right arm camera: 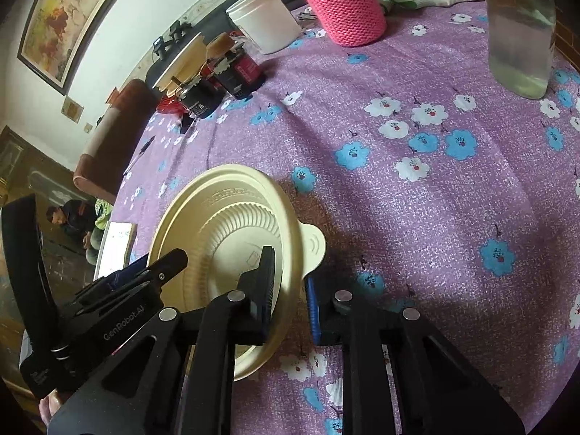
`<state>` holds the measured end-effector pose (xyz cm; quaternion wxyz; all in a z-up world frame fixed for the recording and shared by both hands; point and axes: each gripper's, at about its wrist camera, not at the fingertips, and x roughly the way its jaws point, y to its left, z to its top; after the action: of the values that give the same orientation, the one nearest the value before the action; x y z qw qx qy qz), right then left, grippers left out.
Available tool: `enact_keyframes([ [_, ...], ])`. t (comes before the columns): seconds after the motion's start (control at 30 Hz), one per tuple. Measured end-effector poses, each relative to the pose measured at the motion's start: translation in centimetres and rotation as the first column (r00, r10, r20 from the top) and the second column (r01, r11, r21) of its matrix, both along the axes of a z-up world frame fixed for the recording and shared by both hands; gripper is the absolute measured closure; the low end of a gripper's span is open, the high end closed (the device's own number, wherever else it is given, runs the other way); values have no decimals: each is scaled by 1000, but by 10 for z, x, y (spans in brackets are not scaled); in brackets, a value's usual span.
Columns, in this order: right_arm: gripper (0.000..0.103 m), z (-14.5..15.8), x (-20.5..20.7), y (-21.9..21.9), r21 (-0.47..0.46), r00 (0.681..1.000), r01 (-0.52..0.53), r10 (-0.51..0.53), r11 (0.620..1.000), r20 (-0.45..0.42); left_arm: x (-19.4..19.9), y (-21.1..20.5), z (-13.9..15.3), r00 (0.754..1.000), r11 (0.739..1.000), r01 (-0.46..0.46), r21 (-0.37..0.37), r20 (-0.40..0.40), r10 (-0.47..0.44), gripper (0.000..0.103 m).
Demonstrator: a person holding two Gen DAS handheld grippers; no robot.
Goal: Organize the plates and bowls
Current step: 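Lift the beige bowl with the right gripper and carry it toward the red plate stack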
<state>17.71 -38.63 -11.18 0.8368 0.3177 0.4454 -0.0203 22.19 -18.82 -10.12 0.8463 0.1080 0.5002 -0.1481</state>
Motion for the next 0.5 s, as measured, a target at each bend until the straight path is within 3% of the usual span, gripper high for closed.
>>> enact_keyframes([
  [0.13, 91, -1, 1, 0, 12, 1000, -3, 3, 1000, 4, -4, -4, 1, 1000, 1000, 22, -10, -4, -22, 88],
  [0.5, 91, 3, -4, -2, 30, 1000, 6, -6, 1000, 10, -12, -8, 8, 999, 1000, 13, 17, 38, -14, 87],
])
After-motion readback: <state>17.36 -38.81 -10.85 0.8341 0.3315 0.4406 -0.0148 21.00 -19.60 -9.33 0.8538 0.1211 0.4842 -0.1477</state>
